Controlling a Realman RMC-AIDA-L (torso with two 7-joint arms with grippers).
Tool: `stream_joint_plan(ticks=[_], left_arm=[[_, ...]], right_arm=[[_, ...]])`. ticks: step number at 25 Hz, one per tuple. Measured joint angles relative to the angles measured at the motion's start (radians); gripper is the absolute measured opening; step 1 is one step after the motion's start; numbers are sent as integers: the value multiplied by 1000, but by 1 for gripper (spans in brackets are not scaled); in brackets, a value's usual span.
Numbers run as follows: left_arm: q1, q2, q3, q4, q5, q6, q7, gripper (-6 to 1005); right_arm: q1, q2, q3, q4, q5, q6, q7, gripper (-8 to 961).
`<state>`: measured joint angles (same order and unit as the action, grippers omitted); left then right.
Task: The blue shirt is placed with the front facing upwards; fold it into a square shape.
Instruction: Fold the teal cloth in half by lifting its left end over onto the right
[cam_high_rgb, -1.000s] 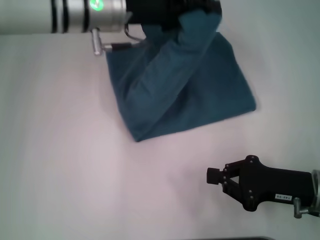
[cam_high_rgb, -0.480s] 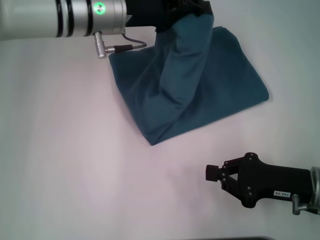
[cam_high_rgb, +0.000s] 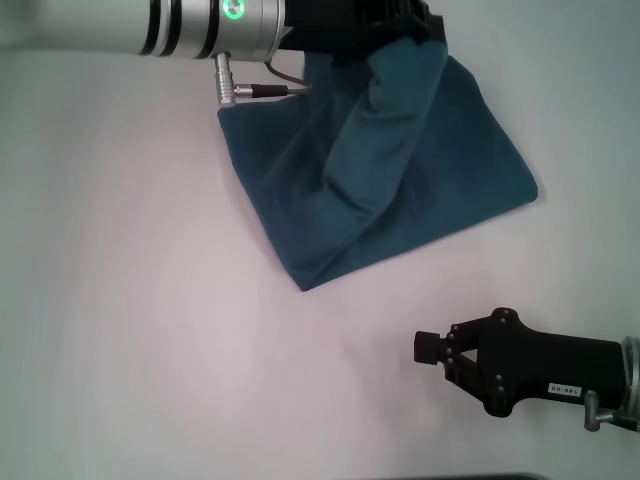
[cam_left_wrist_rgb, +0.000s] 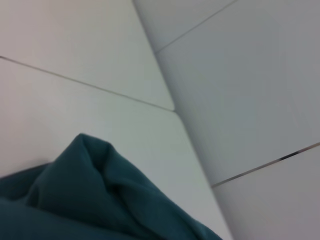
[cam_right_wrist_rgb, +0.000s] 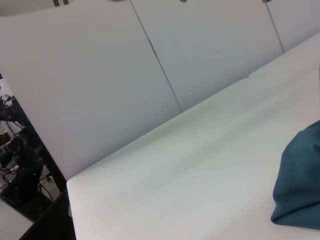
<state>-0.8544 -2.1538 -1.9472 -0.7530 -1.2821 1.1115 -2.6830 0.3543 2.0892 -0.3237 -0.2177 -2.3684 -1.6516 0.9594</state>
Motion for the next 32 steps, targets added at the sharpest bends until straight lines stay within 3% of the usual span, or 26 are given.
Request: stream_joint_plan(ticks=[4, 10, 18, 32], left_arm=[[-44, 22, 0, -81, 153, 57, -124, 53], [-194, 56, -12, -113, 363, 180, -284, 55], [-320, 18, -36, -36, 467, 174, -292, 57], [-315, 7, -104, 28, 389, 157, -150, 61]], right_arm=[[0, 0, 0, -1, 0, 10, 17, 16], [4, 0, 0, -1, 0, 24, 26, 16], [15, 0, -6, 0, 0, 40, 49, 16], [17, 0, -9, 1, -3, 45, 66, 43]])
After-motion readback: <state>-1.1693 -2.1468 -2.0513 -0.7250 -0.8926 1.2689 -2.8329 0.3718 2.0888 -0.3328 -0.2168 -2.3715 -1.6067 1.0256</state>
